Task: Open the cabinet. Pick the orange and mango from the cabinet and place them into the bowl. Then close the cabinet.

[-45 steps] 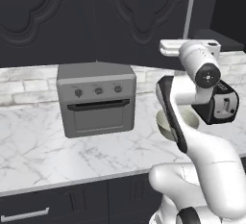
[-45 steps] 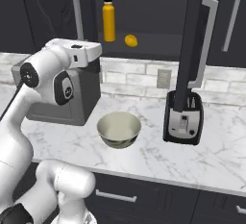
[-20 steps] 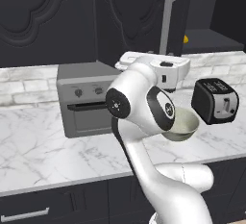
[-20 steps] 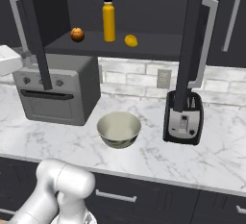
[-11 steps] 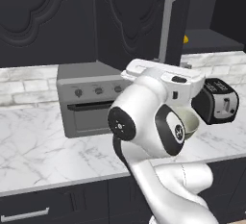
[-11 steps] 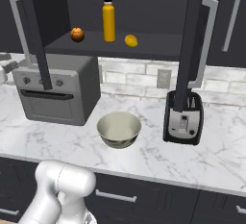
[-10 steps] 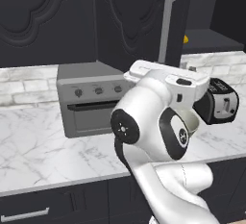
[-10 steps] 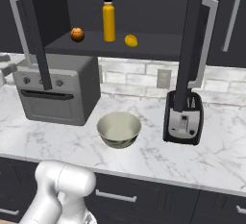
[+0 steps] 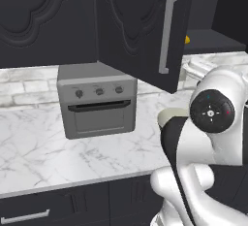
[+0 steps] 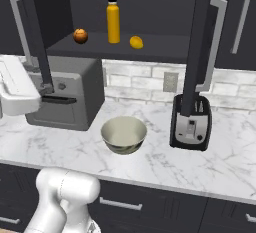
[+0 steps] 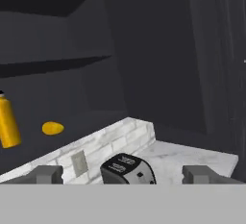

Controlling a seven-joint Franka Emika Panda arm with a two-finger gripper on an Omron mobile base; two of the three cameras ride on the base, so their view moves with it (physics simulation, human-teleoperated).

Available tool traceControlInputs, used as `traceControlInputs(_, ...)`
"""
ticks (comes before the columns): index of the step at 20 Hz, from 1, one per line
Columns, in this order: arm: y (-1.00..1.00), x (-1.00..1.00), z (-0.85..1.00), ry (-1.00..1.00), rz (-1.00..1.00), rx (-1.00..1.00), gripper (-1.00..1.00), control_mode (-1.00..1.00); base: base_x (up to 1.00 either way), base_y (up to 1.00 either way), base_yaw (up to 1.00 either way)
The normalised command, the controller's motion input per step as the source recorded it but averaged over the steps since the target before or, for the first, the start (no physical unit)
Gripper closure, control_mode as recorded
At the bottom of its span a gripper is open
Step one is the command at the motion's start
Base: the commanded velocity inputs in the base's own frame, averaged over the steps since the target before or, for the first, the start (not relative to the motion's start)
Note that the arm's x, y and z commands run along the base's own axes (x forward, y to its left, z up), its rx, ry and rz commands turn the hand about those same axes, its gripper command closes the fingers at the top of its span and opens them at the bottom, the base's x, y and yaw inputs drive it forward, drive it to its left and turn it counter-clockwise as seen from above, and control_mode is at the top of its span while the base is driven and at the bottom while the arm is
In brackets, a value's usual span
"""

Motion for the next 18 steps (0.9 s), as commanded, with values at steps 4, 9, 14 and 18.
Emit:
traceControlInputs(4, -0.99, 0.15, 0.00, 0.00, 0.20, 0.25, -1.00, -1.00, 0.00, 0.00, 0.00)
traceControlInputs(9, -0.39, 0.26, -0.03, 0.01, 0.18, 0.06, -1.00, -1.00, 0.00, 0.00, 0.00)
traceControlInputs(14, 0.00, 0.11, -0.05, 0.00, 0.01, 0.00, -1.00, -1.00, 0.00, 0.00, 0.00)
traceControlInputs(18, 0.00, 0.43, -0.16, 0.00, 0.16, 0.00, -1.00, -1.00, 0.00, 0.00, 0.00)
